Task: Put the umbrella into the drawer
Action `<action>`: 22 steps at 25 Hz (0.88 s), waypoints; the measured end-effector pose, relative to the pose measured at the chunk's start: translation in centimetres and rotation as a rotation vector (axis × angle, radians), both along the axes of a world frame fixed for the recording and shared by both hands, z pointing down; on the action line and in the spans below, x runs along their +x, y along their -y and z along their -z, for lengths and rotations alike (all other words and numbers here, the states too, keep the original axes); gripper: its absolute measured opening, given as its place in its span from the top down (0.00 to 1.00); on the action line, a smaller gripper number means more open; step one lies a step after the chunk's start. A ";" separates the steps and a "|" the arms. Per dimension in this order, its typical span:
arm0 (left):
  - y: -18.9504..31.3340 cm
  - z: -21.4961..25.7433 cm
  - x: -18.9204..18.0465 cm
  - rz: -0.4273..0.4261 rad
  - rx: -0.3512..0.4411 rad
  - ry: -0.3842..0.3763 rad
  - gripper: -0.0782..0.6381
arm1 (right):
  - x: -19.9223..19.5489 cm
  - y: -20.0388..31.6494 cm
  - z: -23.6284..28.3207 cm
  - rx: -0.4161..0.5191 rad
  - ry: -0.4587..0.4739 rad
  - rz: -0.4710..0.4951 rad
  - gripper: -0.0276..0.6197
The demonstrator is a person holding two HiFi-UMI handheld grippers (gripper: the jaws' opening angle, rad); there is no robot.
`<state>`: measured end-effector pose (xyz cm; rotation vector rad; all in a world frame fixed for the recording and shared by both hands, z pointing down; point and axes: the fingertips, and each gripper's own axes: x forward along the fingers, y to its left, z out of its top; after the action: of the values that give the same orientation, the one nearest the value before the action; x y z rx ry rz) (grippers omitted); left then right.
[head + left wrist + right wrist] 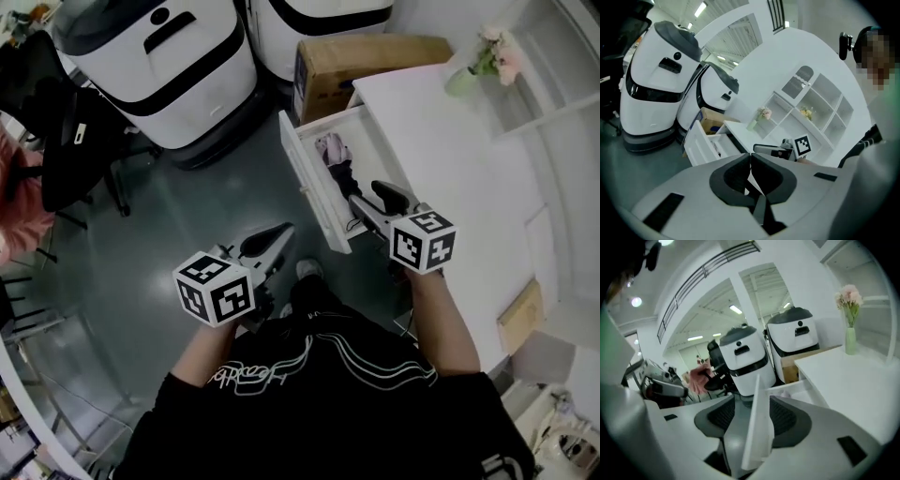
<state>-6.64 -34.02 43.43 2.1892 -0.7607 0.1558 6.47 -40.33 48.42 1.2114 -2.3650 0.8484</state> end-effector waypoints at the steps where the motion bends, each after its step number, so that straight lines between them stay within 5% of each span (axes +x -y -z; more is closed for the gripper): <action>1: -0.8 1.2 0.0 -0.009 0.024 -0.006 0.86 | -0.5 -1.4 2.2 0.020 0.054 -0.004 0.60; 2: -1.6 2.4 0.0 -0.017 0.048 -0.011 0.86 | -0.9 -2.7 4.1 0.040 0.096 -0.011 0.69; 8: -6.6 7.7 0.7 -0.096 0.155 -0.017 0.86 | -2.4 -10.2 12.6 0.160 0.243 0.002 0.85; 12: -9.5 10.3 0.2 -0.129 0.209 -0.021 0.86 | -4.0 -14.3 16.0 0.206 0.283 0.074 0.87; 22: -12.4 13.3 0.4 -0.153 0.284 -0.013 0.86 | -4.1 -19.0 17.7 0.245 0.306 0.062 0.87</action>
<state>-6.27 -21.58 30.13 2.5170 -0.6386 0.1153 2.39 -21.35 30.76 1.1593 -2.8066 0.7893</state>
